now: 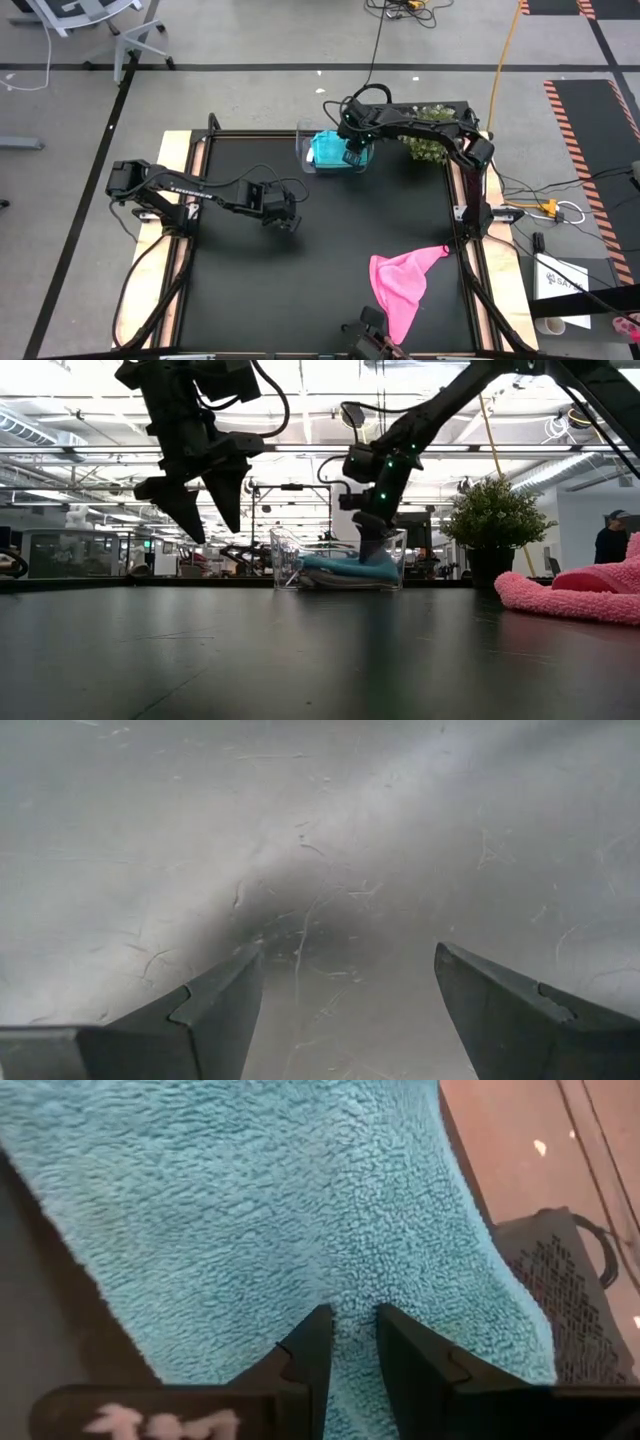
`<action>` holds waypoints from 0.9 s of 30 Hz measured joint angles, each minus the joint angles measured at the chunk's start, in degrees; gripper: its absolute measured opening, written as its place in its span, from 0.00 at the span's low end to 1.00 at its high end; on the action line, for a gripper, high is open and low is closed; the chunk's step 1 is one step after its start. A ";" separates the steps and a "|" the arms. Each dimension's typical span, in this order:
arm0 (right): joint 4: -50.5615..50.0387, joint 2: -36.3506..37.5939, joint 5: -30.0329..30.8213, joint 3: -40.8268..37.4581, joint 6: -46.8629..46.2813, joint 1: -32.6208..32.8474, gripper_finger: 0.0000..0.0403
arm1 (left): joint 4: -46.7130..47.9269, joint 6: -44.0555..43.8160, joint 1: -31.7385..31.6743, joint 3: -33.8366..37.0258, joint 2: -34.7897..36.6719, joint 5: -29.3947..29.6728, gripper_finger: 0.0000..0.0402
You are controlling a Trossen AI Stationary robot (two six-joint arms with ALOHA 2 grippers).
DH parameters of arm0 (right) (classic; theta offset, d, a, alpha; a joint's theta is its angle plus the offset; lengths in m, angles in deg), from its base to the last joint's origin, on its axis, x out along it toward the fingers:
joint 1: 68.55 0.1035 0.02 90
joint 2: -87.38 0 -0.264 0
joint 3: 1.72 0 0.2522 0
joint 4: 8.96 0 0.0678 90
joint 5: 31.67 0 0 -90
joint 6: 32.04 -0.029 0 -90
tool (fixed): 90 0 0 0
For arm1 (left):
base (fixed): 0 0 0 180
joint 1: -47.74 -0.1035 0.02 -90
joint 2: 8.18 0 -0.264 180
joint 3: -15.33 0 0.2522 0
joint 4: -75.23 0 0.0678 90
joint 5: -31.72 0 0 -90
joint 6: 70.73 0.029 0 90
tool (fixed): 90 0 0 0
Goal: Fold microfiber towels
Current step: Put the light blue microfiber cloth into the transparent bin, then fold the pink microfiber cloth
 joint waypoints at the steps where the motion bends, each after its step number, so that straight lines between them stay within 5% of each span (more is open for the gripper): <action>1: 0.31 0.00 0.04 -0.28 0.00 -0.16 0.18 | 0.00 -0.02 0.00 0.00 0.00 0.00 0.74; 7: 1.49 1.93 0.12 -0.39 -1.97 -0.29 0.19 | -0.04 0.28 0.10 0.00 0.00 1.64 0.74; 13: -3.91 13.90 -0.11 -0.35 -4.64 3.97 0.20 | -0.09 1.84 0.13 0.00 0.00 2.95 0.74; 20: -22.45 28.56 -0.12 -0.33 -16.24 15.30 0.20 | -0.17 4.99 0.09 0.00 0.00 3.56 0.74; 27: -33.98 33.80 1.98 -0.33 -38.16 30.29 0.20 | -4.67 8.62 0.09 0.00 0.00 4.07 0.74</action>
